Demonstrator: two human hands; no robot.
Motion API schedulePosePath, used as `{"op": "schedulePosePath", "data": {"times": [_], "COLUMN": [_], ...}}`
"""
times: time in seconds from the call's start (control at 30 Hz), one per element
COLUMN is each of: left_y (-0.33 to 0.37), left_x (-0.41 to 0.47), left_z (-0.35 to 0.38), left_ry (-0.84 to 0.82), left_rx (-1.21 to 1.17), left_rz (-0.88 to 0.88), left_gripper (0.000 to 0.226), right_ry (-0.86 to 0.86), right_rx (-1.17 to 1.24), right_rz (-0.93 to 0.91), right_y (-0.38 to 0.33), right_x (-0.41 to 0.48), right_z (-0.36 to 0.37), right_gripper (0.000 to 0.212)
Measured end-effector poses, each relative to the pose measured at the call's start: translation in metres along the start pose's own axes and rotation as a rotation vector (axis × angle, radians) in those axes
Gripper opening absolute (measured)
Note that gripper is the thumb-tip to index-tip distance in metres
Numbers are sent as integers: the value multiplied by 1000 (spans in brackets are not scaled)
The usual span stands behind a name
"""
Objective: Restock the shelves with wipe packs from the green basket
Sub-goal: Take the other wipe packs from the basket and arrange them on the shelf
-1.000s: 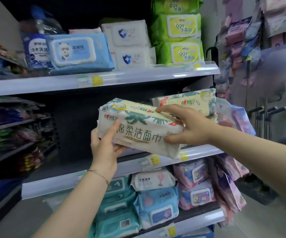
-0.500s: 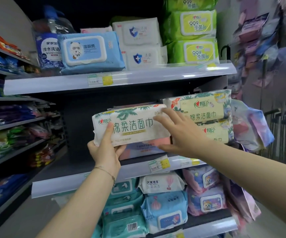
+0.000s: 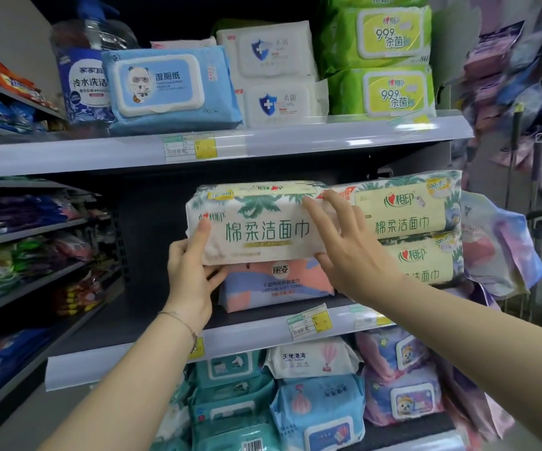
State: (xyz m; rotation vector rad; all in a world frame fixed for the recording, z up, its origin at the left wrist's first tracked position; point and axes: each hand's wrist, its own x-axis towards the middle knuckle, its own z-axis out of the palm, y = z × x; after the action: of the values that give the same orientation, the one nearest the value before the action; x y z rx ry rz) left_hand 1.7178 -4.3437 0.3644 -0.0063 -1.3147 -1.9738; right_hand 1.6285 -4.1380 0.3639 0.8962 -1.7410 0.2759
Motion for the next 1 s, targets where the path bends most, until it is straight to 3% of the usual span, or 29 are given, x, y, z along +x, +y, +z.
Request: {"op": "schedulePosePath", "data": {"times": [0.07, 0.23, 0.3, 0.4, 0.43, 0.53, 0.6, 0.73, 0.83, 0.9, 1.0], "left_y": [2, 4, 3, 1, 1, 3, 13, 28, 34, 38, 46], "left_x": [1, 10, 17, 22, 22, 25, 26, 26, 21, 21, 15], "left_z": [-4, -9, -13, -17, -17, -16, -13, 7, 27, 33, 33], "left_ry": [-67, -224, -207, -146, -132, -85, -90, -168, -217, -223, -359], "left_rx": [18, -20, -15, -14, -12, 30, 76, 167, 214, 262, 366], "left_rz": [2, -7, -3, 1, 0, 69, 161, 295, 376, 375, 252], "left_gripper": [59, 32, 39, 81, 85, 59, 47, 36, 42, 61, 133], "right_ry": [111, 243, 221, 167, 143, 30, -74, -375, -508, -481, -387], "right_rx": [-63, -122, -83, -1, 26, 31, 0, -43, 283, 489, 719], "right_rz": [-83, -177, -140, -70, -60, -81, -26, 14, 100, 228, 403], "right_y": [1, 8, 8, 5, 3, -2, -5, -28, -52, -60, -64], "right_x": [0, 0, -1, 0, 1, 4, 10, 21, 21, 21, 17], "right_z": [5, 15, 19, 16, 14, -2, -17, -38, -40, -41, -41], "right_gripper": [84, 67, 72, 72, 67, 43, 58, 123, 144, 145, 138]}}
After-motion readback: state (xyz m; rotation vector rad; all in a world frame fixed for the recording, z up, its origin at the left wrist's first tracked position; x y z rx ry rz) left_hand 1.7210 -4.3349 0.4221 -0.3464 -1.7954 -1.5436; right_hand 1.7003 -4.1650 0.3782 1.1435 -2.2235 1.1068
